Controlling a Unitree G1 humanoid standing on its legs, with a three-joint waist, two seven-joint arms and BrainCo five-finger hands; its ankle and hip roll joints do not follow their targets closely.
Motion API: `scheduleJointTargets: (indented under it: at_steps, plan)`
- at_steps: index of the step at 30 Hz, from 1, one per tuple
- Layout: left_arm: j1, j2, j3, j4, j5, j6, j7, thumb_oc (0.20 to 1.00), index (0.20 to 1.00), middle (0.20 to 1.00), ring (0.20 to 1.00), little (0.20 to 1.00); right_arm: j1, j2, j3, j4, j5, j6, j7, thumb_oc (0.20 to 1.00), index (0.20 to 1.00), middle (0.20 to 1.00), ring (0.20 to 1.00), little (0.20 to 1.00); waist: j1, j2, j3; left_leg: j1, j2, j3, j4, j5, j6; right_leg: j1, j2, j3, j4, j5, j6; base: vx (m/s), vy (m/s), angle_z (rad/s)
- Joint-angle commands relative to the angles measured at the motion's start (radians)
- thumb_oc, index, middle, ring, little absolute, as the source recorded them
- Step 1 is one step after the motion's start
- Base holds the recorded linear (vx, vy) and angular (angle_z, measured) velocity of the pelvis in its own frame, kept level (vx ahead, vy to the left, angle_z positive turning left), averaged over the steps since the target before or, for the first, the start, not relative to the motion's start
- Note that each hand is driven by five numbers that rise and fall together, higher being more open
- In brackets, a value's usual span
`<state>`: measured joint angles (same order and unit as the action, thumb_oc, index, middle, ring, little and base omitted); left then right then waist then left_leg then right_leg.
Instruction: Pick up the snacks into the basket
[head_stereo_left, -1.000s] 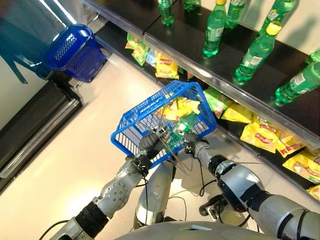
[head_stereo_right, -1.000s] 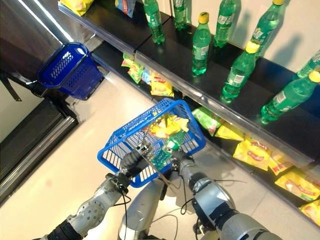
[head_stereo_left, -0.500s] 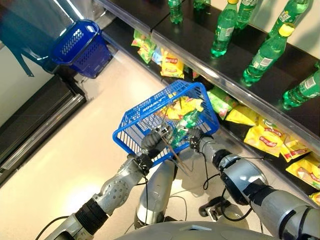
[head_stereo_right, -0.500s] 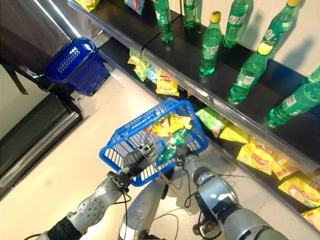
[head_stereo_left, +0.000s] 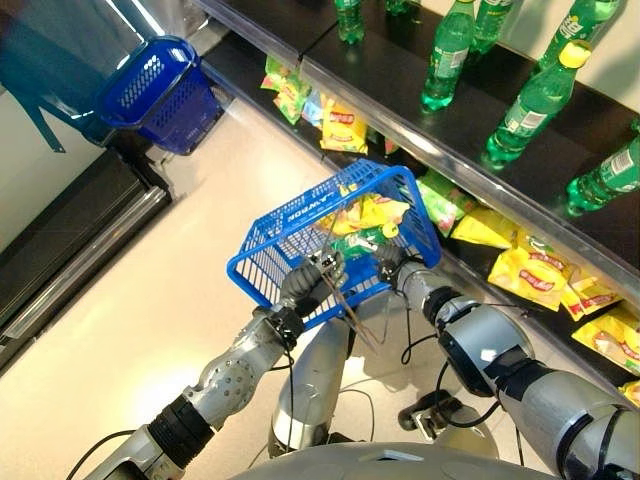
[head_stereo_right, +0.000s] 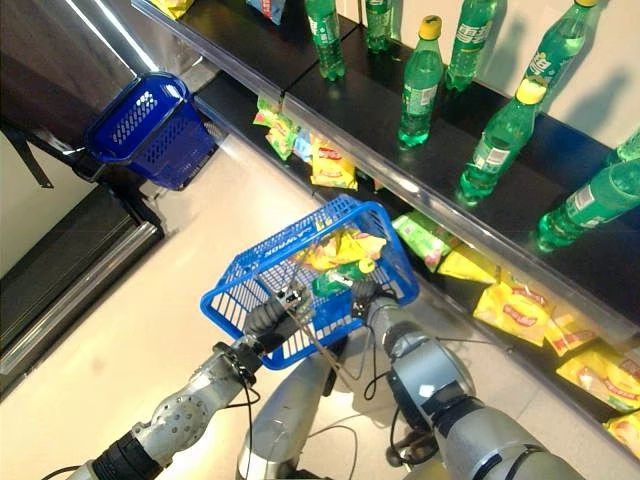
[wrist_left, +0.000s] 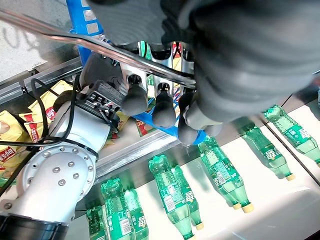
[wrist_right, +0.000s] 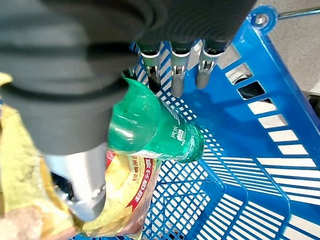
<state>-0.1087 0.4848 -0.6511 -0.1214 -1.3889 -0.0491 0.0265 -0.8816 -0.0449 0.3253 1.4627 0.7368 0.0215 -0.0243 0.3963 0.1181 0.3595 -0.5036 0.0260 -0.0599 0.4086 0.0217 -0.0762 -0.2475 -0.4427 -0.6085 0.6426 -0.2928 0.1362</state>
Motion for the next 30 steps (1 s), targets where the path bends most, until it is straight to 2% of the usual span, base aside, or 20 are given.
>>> scheduleJointTargets:
  at_steps: [1,9,13,15,18,23,30]
  plan:
    - [-0.011,-0.07,-0.123,-0.212,-0.068,0.006,-0.096,0.2,0.2,0.2,0.2,0.2,-0.099,0.058,-0.041,-0.029,0.041,-0.059,0.021,1.0,1.0,1.0,1.0,1.0,-0.004,0.021,-0.042,-0.033,0.014,0.057,0.062,-0.076,0.059,-0.063,0.003,0.03,-0.035,0.195,0.062,0.0,0.0,0.0]
    - [-0.01,-0.079,-0.085,-0.182,-0.053,-0.023,-0.093,0.2,0.2,0.2,0.2,0.2,-0.028,0.072,0.008,-0.097,0.035,-0.068,0.054,1.0,1.0,1.0,1.0,1.0,-0.028,0.01,-0.042,-0.019,0.02,0.067,0.064,-0.078,0.058,-0.059,0.003,0.042,-0.036,0.203,0.06,0.0,0.004,-0.01]
    - [0.019,-0.077,-0.021,-0.182,-0.033,-0.049,-0.095,0.2,0.2,0.2,0.2,0.2,0.114,0.067,0.139,-0.238,-0.05,-0.076,0.104,1.0,1.0,1.0,1.0,1.0,-0.078,-0.019,-0.036,0.003,0.029,0.09,0.06,-0.079,0.057,-0.062,0.009,0.071,-0.047,0.219,0.057,-0.02,0.053,-0.14]
    - [0.039,-0.072,0.014,-0.188,-0.016,-0.058,-0.094,0.2,0.2,0.2,0.2,0.2,0.165,0.04,0.196,-0.283,-0.146,-0.081,0.113,1.0,1.0,1.0,1.0,1.0,-0.105,-0.036,-0.03,0.016,0.036,0.104,0.06,-0.081,0.055,-0.062,0.015,0.088,-0.056,0.227,0.054,-0.03,0.047,-0.31]
    - [0.073,-0.073,0.054,-0.191,0.002,-0.067,-0.09,0.2,0.2,0.2,0.2,0.2,0.226,-0.003,0.225,-0.318,-0.239,-0.083,0.124,1.0,1.0,1.0,1.0,1.0,-0.136,-0.053,-0.027,0.037,0.047,0.121,0.058,-0.087,0.054,-0.058,0.017,0.1,-0.065,0.237,0.053,-0.01,0.028,-0.42]
    - [0.12,-0.066,0.122,-0.178,0.034,-0.079,-0.097,0.2,0.2,0.2,0.2,0.2,0.308,-0.086,0.179,-0.337,-0.288,-0.088,0.133,1.0,1.0,1.0,1.0,1.0,-0.171,-0.07,-0.037,0.073,0.052,0.135,0.039,-0.09,0.052,-0.036,0.016,0.107,-0.091,0.257,0.059,0.01,0.013,-0.31]
    - [0.187,-0.072,0.201,-0.13,0.086,-0.08,-0.112,0.2,0.2,0.2,0.2,0.2,0.438,-0.177,0.066,-0.393,-0.251,-0.103,0.133,1.0,1.0,1.0,1.0,1.0,-0.212,-0.087,-0.059,0.13,0.062,0.147,-0.013,-0.078,0.043,0.012,0.022,0.094,-0.144,0.278,0.067,0.03,-0.006,-0.06]
